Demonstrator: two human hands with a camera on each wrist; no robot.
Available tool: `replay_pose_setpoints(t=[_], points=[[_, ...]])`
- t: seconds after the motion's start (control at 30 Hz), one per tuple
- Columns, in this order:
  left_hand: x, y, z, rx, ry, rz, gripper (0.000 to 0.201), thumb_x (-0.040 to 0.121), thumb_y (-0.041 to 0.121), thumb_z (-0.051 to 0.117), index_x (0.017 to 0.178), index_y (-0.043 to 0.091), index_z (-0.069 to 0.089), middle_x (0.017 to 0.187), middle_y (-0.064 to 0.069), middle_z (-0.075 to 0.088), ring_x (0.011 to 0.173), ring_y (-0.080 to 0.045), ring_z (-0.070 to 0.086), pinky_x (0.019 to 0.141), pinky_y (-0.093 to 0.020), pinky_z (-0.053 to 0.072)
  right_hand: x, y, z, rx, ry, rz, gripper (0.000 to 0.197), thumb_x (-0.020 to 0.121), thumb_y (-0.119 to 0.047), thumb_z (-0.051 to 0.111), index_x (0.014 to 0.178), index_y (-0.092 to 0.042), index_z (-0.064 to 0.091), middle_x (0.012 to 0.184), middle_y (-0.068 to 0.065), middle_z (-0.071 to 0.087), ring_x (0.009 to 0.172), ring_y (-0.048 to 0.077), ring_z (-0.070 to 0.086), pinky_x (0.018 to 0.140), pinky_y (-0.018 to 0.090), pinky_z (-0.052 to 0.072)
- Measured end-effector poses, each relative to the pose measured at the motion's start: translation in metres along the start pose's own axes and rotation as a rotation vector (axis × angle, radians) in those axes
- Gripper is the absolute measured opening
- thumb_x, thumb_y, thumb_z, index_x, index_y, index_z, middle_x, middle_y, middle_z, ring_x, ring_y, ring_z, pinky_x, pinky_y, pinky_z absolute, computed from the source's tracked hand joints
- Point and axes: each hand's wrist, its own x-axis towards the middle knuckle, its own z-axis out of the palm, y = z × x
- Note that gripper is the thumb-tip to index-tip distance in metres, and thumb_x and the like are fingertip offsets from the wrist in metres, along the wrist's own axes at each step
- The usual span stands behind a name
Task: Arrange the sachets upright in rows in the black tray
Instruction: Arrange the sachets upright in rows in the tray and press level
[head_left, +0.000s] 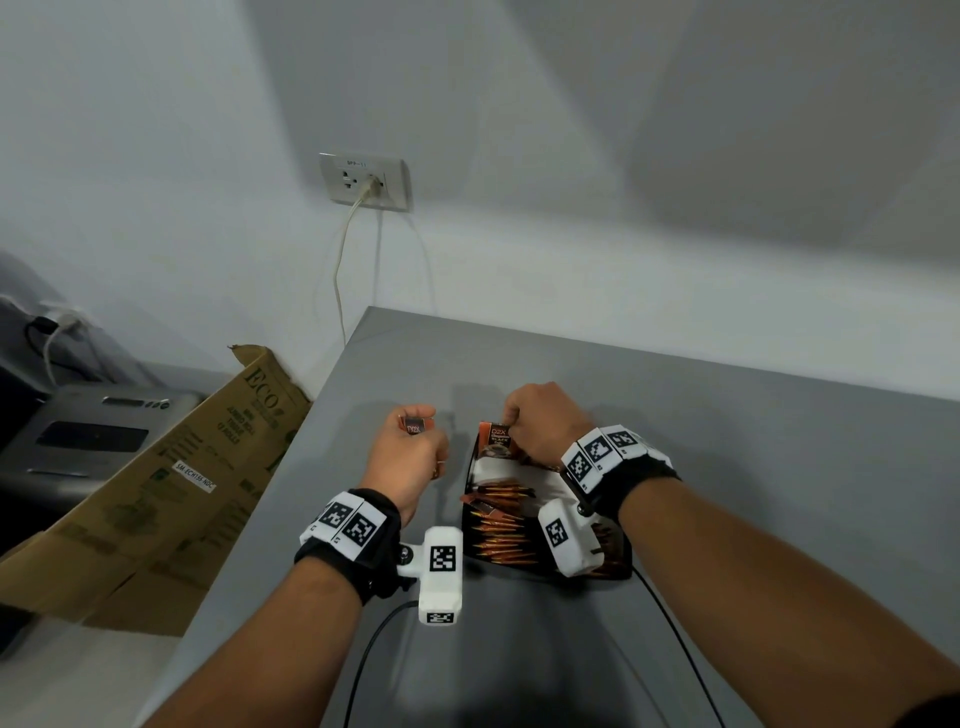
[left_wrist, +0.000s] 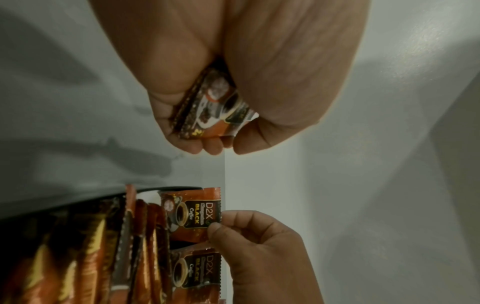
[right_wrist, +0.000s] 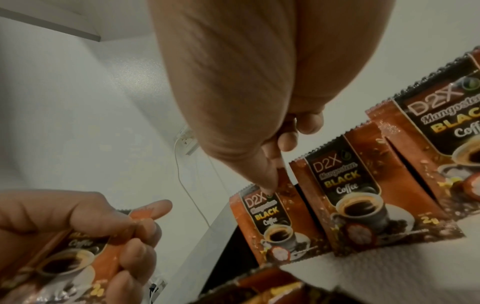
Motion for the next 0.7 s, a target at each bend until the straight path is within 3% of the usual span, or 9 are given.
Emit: replay_pose_setpoints(t=[0.1, 0.23, 0.33, 0.47, 0.57, 0.7], points=[[0.0, 0.001, 0.001, 0.001, -0.007, 0.001, 0.039, 0.082, -0.012, 0.052, 0.11, 0.014, 0.056, 0.092, -0.012, 0.054, 0.067, -0.02, 0.049, 0.063, -0.036, 0.045, 0.0, 0.001, 0.001, -0.011, 0.01, -0.01, 0.016, 0.087, -0.009, 0.064, 0.089, -0.02, 0.075, 0.102, 0.006, 0.072, 0.09, 0.024, 0.067, 0.083, 0.039, 0.059], [0.0, 0.003, 0.003, -0.025, -0.019, -0.013, 0.033, 0.087, -0.008, 0.05, 0.11, 0.014, 0.056, 0.089, -0.011, 0.055, 0.073, -0.021, 0.051, 0.063, -0.034, 0.047, -0.006, 0.008, -0.01, 0.022, 0.088, -0.024, 0.021, 0.091, -0.014, 0.066, 0.111, -0.014, 0.073, 0.121, 0.004, 0.068, 0.112, 0.021, 0.062, 0.1, 0.034, 0.05], [0.001, 0.004, 0.004, -0.046, -0.037, -0.023, 0.036, 0.087, -0.011, 0.046, 0.113, 0.011, 0.055, 0.089, -0.01, 0.058, 0.068, -0.022, 0.055, 0.066, -0.038, 0.05, -0.013, 0.021, -0.027, 0.073, 0.125, 0.0, 0.026, 0.093, -0.011, 0.062, 0.117, -0.013, 0.071, 0.126, 0.004, 0.066, 0.117, 0.019, 0.061, 0.103, 0.029, 0.047], [-0.002, 0.005, 0.011, 0.007, -0.142, 0.032, 0.045, 0.084, -0.014, 0.061, 0.118, 0.016, 0.056, 0.106, -0.016, 0.067, 0.081, -0.027, 0.071, 0.08, -0.043, 0.058, -0.023, 0.033, -0.036, 0.159, 0.134, 0.005, 0.023, 0.091, -0.014, 0.064, 0.112, -0.016, 0.073, 0.116, 0.0, 0.07, 0.108, 0.015, 0.064, 0.093, 0.023, 0.048], [-0.009, 0.011, 0.025, 0.057, -0.253, 0.127, 0.054, 0.077, -0.014, 0.073, 0.118, 0.018, 0.06, 0.109, -0.021, 0.069, 0.09, -0.028, 0.07, 0.086, -0.047, 0.059, -0.034, 0.023, -0.038, 0.386, 0.092, -0.055, 0.02, 0.088, -0.027, 0.07, 0.108, -0.024, 0.074, 0.101, -0.01, 0.073, 0.097, 0.005, 0.067, 0.092, 0.026, 0.052], [-0.017, 0.02, 0.047, 0.08, -0.344, 0.149, 0.068, 0.066, -0.014, 0.082, 0.12, 0.015, 0.054, 0.098, -0.023, 0.067, 0.077, -0.028, 0.066, 0.074, -0.042, 0.058, -0.049, 0.011, -0.044, 0.555, 0.059, -0.114, 0.018, 0.085, -0.015, 0.075, 0.103, -0.017, 0.072, 0.08, -0.002, 0.076, 0.07, -0.001, 0.067, 0.072, 0.02, 0.049]])
